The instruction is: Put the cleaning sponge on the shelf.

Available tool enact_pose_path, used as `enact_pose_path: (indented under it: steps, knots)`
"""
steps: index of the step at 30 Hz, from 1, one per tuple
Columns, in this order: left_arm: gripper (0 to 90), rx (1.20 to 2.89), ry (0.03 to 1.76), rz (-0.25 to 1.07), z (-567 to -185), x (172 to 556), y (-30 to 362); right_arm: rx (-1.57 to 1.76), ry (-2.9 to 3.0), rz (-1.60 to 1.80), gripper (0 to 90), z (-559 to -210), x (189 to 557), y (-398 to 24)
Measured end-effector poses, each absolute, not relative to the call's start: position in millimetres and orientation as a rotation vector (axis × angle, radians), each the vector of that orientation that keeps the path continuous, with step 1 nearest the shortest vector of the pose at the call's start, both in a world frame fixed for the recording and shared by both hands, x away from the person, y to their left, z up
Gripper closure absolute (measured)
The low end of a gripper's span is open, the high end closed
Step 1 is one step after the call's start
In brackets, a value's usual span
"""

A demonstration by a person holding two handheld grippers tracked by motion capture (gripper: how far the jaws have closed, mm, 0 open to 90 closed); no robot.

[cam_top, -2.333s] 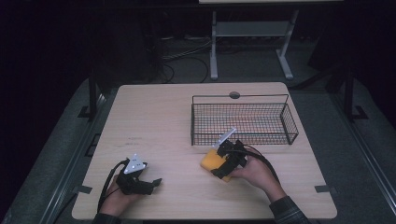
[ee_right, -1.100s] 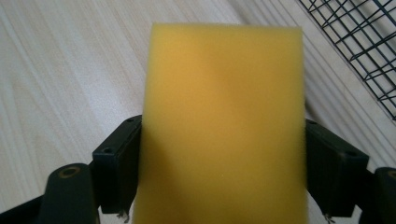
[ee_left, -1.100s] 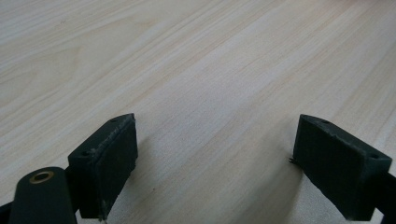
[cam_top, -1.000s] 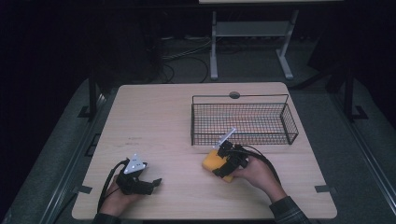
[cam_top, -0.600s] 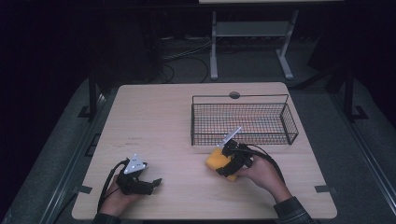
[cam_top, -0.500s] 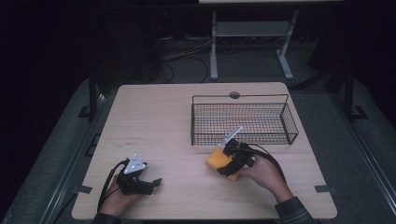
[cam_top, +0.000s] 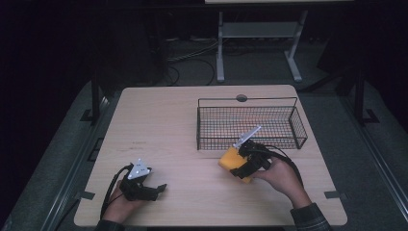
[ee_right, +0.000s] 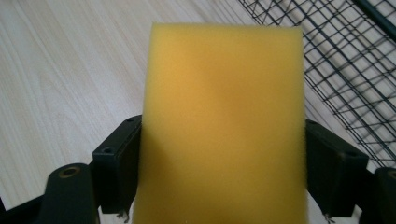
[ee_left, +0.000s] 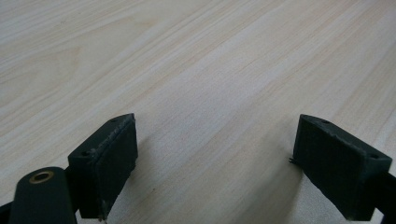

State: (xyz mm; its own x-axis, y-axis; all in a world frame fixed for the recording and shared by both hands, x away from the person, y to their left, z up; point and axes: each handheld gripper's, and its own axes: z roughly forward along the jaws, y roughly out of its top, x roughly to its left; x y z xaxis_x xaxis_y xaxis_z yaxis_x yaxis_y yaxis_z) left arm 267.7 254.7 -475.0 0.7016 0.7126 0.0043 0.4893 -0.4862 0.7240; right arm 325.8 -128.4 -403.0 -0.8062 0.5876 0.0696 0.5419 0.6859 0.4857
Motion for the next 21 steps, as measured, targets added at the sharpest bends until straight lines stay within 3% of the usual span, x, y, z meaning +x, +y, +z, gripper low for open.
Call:
enact_pose_path:
  steps: [21]
  knots:
    - [13.0,2.184,0.912,0.396,-475.0,267.8,254.7,1.017,2.738,0.768,22.5,-384.4,326.0,-164.5]
